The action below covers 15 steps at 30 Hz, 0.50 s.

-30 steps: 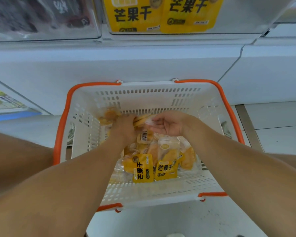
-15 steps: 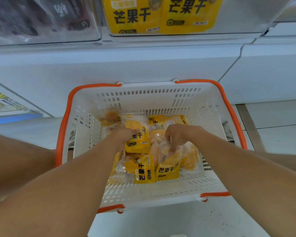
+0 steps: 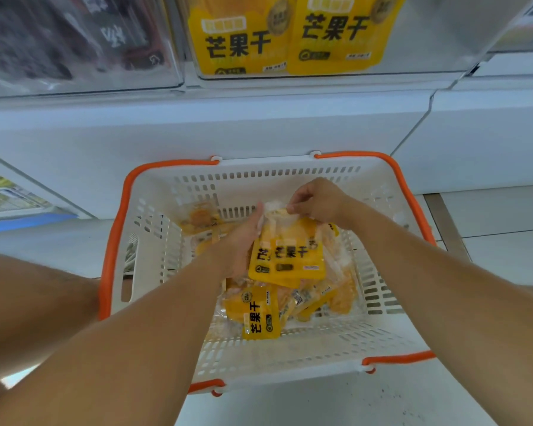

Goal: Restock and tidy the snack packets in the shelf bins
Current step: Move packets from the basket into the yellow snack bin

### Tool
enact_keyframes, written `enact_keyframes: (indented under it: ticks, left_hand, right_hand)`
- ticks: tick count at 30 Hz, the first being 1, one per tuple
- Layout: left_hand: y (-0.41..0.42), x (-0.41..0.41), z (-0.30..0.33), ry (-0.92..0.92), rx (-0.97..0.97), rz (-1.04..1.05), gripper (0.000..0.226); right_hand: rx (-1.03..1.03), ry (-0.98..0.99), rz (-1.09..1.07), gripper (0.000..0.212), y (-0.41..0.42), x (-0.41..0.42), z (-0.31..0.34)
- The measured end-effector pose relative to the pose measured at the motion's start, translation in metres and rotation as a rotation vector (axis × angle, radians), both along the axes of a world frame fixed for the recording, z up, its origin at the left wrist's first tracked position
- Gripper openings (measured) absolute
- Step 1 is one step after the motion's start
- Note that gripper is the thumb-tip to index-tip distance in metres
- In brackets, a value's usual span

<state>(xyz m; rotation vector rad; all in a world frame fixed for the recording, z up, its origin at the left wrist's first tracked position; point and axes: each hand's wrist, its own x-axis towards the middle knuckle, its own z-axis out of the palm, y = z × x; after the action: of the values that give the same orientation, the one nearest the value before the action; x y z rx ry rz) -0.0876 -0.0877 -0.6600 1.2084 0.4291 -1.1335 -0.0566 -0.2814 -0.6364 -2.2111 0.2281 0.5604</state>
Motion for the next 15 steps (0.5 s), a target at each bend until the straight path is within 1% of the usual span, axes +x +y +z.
enact_keyframes:
  ticks: [2, 3, 4, 5, 6, 7, 8, 9, 10, 11, 12, 13, 14, 15]
  left_hand:
    - [-0.008, 0.001, 0.005, -0.106, -0.006, -0.062, 0.058]
    - [-0.012, 0.003, 0.000, -0.155, 0.013, -0.084, 0.057]
    - [-0.015, 0.003, 0.000, -0.198, 0.058, -0.106, 0.064]
    - [-0.018, 0.006, -0.005, -0.234, 0.117, -0.125, 0.076]
    - [-0.018, 0.009, -0.010, -0.266, 0.178, -0.143, 0.084]
    - [-0.019, 0.011, -0.007, -0.301, 0.215, -0.159, 0.082]
    - [-0.019, 0.011, -0.004, -0.322, 0.220, -0.153, 0.070]
    - [-0.019, 0.011, -0.002, -0.339, 0.205, -0.155, 0.054]
    - [-0.019, 0.010, 0.005, -0.355, 0.201, -0.174, 0.043]
    - [-0.021, 0.009, 0.012, -0.397, 0.193, -0.220, 0.043]
    - [-0.024, 0.007, 0.021, -0.445, 0.187, -0.283, 0.054]
    - [-0.030, 0.006, 0.032, -0.501, 0.172, -0.353, 0.072]
    - [-0.037, 0.005, 0.048, -0.535, 0.161, -0.413, 0.081]
    - [-0.044, 0.006, 0.059, -0.584, 0.143, -0.452, 0.078]
  right_hand:
    - [0.045, -0.071, -0.123, 0.011, 0.007, -0.004, -0.009]
    - [0.035, -0.088, -0.125, 0.011, 0.008, -0.005, -0.011]
    - [0.013, -0.113, -0.098, 0.012, 0.009, -0.005, -0.011]
    - [-0.018, -0.150, -0.068, 0.014, 0.008, -0.005, -0.008]
    - [-0.055, -0.204, -0.054, 0.021, 0.007, -0.005, -0.005]
    - [-0.081, -0.244, -0.059, 0.034, 0.003, -0.004, -0.001]
    - [-0.080, -0.245, -0.066, 0.048, -0.002, -0.003, 0.003]
    - [-0.062, -0.194, -0.048, 0.062, -0.008, -0.003, 0.009]
    - [-0.051, -0.107, 0.012, 0.072, -0.013, -0.004, 0.018]
    - [-0.055, -0.018, 0.098, 0.074, -0.018, -0.005, 0.028]
    - [-0.091, 0.039, 0.199, 0.066, -0.024, -0.006, 0.040]
    - [-0.149, 0.059, 0.290, 0.051, -0.030, -0.007, 0.055]
    - [-0.220, 0.076, 0.360, 0.046, -0.035, -0.008, 0.072]
    - [-0.270, 0.106, 0.403, 0.049, -0.041, -0.008, 0.091]
